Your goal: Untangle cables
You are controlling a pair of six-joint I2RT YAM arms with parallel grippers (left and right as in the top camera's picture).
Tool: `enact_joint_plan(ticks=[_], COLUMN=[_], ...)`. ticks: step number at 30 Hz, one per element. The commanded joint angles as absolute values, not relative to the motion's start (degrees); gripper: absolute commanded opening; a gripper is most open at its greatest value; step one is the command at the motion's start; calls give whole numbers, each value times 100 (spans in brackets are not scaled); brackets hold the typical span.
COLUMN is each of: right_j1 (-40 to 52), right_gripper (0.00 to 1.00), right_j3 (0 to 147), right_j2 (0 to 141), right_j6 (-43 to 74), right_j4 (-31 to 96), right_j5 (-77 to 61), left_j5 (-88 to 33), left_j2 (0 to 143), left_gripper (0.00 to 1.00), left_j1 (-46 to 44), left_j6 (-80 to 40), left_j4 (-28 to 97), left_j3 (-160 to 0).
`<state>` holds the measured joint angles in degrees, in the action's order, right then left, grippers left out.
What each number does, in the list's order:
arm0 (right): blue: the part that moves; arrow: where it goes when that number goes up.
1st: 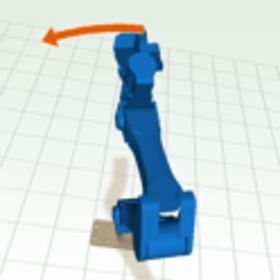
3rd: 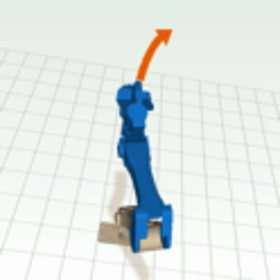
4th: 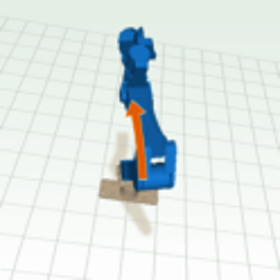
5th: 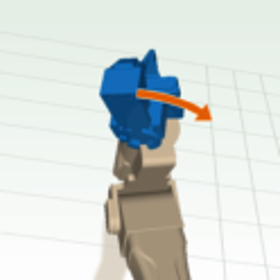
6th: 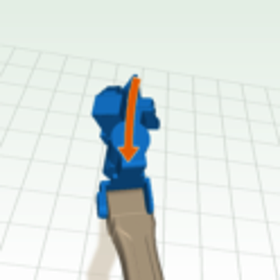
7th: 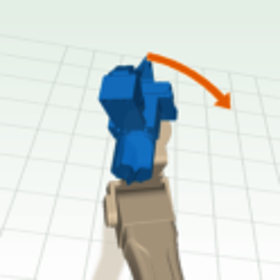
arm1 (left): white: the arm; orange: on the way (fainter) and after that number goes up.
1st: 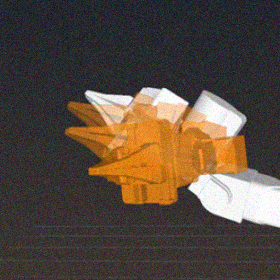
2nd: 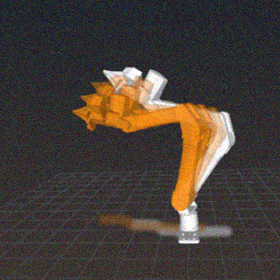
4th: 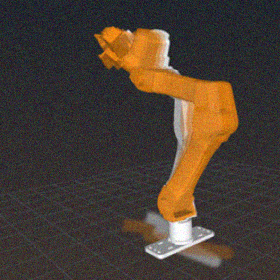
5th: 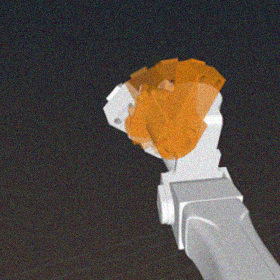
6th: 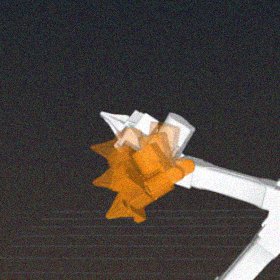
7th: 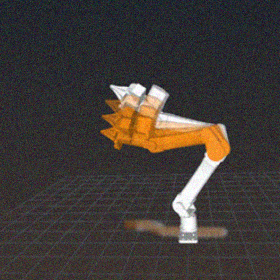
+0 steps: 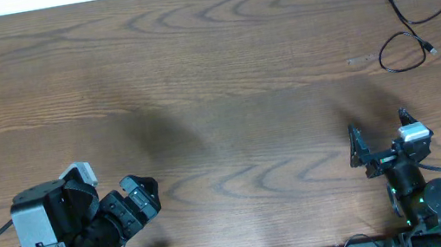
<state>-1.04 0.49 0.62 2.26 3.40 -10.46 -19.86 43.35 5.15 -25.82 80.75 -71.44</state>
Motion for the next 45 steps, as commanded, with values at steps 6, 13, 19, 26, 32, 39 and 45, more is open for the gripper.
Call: enact_joint_plan(ticks=[6,13,19,26,32,39,45], right_j1=[-45,-43,-43,-43,-43,-43,-43], right_gripper=[99,99,99,99,99,99,99], right_j3=[32,32,32,32,32,32,32], right_j2=[27,30,30,30,30,30,30], right_j6=[108,119,117,117,119,117,119], right_j4=[370,364,364,364,364,364,364], right_j5=[-899,-902,-899,-899,-899,-899,-899], left_j5=[-2032,-2034,-2032,-2032,-1741,-1730,-1035], left_j2=[4333,4333,4333,4333,4333,4322,3983], left_gripper=[96,96,96,96,96,96,96], left_j1=[534,534,534,534,534,532,117], left_j6=[-2532,-2532,-2532,-2532,-2512,-2510,-2497], left_j4=[8075,8077,8077,8075,8077,8211,8259], left_j3=[-7148,-7148,-7148,-7148,-7148,-7148,-7146])
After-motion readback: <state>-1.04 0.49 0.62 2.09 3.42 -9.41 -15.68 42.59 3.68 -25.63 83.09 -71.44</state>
